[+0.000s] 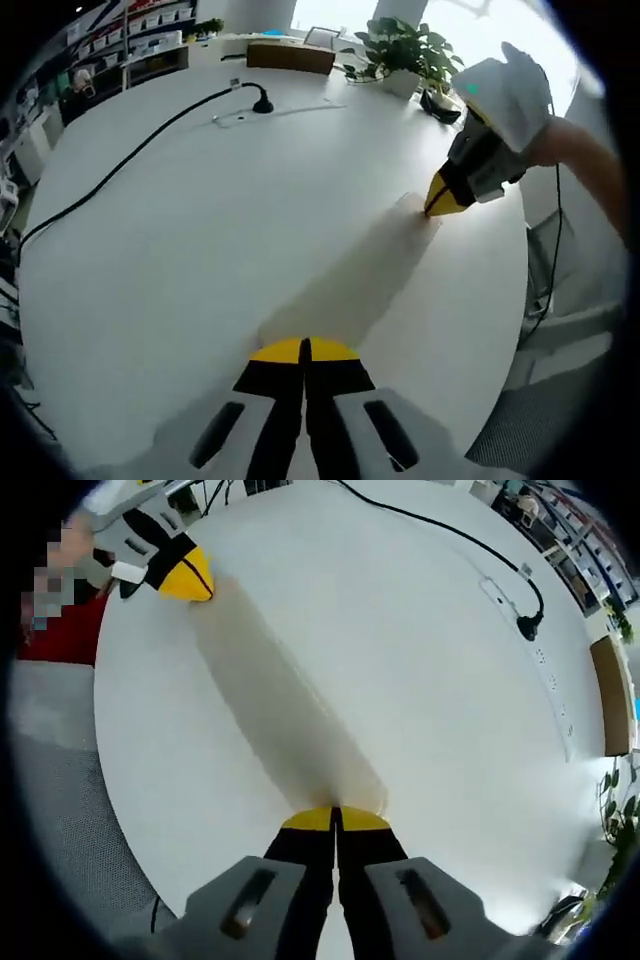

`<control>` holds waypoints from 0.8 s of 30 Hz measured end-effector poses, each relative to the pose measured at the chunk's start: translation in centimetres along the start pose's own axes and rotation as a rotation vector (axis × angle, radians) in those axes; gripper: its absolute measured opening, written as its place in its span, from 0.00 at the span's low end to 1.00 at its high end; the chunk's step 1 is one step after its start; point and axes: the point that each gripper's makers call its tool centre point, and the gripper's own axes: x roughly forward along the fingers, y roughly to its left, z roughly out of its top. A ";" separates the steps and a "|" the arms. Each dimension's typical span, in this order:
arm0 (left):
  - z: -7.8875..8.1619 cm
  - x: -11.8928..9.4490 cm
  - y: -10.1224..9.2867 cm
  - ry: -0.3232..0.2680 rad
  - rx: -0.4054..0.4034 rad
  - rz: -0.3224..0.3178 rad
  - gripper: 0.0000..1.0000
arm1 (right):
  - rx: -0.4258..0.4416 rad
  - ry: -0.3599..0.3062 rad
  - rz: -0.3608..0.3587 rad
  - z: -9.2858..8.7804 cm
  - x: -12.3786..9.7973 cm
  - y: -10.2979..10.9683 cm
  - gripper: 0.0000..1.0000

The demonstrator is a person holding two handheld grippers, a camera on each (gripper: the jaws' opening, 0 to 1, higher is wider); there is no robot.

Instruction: Arrange the utensils inside the cutlery case until each visible utensil rests in its matching compartment.

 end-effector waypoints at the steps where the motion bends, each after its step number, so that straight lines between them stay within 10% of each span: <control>1: 0.3 0.0 0.1 -0.021 0.030 0.002 0.00 | 0.003 -0.012 0.011 0.0 -0.1 -0.1 0.00; 4: 0.5 -0.6 2.4 -0.015 0.084 0.147 0.00 | 0.113 -0.050 -0.004 -0.2 -0.3 -1.4 0.00; 9: 0.7 -0.2 1.5 -0.032 0.008 0.051 0.00 | 0.042 -0.049 0.003 0.5 0.3 -1.7 0.00; 24: 1.8 0.6 1.3 -0.051 0.186 0.133 0.00 | 0.055 -0.023 -0.033 0.2 0.0 -1.7 0.00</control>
